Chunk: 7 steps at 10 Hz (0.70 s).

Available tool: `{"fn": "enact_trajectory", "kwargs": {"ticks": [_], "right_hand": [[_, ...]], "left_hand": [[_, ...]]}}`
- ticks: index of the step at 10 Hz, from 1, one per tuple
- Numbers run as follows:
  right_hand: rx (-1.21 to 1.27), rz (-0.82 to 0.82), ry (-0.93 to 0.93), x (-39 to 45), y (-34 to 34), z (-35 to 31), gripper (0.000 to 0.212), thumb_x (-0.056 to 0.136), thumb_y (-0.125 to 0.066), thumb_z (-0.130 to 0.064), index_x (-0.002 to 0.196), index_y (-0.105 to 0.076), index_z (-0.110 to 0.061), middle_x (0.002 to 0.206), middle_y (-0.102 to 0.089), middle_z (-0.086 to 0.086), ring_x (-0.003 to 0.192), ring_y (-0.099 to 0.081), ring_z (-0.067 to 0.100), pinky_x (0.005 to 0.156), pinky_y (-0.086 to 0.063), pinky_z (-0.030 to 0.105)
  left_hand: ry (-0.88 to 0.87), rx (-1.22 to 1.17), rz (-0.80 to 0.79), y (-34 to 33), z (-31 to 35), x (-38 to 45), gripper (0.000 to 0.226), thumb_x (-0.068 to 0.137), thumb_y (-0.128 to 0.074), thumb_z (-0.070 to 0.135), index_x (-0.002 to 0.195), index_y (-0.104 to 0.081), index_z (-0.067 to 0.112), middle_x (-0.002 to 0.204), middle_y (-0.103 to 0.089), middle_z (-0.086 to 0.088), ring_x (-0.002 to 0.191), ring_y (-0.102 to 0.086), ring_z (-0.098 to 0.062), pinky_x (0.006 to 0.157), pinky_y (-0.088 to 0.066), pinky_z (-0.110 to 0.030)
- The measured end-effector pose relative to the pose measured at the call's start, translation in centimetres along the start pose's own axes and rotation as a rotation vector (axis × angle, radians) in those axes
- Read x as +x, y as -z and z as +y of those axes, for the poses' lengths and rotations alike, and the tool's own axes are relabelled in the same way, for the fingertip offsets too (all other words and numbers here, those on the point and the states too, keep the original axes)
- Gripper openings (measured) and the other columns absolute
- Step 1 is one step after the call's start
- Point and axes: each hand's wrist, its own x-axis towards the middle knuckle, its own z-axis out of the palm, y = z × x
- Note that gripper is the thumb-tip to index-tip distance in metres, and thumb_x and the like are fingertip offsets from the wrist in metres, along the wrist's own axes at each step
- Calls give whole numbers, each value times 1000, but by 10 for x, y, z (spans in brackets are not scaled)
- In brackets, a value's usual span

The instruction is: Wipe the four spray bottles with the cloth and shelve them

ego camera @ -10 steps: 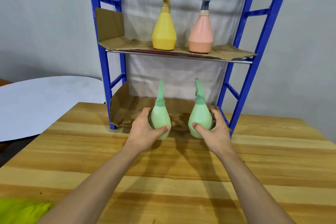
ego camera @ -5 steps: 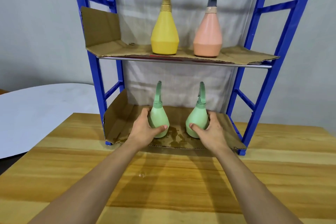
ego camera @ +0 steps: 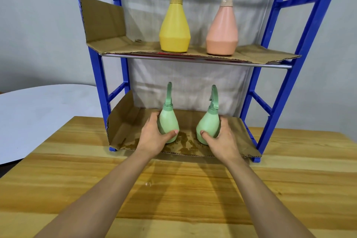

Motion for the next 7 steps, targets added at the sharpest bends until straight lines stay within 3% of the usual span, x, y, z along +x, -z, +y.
{"fn": "enact_trajectory", "kwargs": {"ticks": [4, 6, 7], "right_hand": [[21, -5, -20, 1, 0, -4, 70, 82, -75, -38, 139, -36, -31, 122, -48, -4, 114, -52, 18, 99, -51, 46], [-3, -35, -12, -5, 2, -6, 73, 85, -73, -41, 143, -31, -31, 130, -49, -2, 123, -52, 22, 103, -48, 49], [-42, 4, -20, -7, 10, -7, 86, 86, -72, -47, 153, -20, -30, 146, -45, 4, 133, -47, 26, 107, -44, 53]], "left_hand": [[-6, 24, 7, -2, 1, -3, 84, 77, -88, 39, 144, -40, 20, 135, -56, -1, 114, -51, -14, 99, -53, -41], [4, 57, -24, 2, 7, -9, 88, 79, -86, 40, 149, -36, 21, 139, -54, -2, 125, -54, -22, 103, -51, -42], [21, 87, -26, 5, 12, -14, 101, 81, -85, 38, 159, -23, 24, 151, -43, -6, 137, -47, -25, 113, -43, -46]]}}
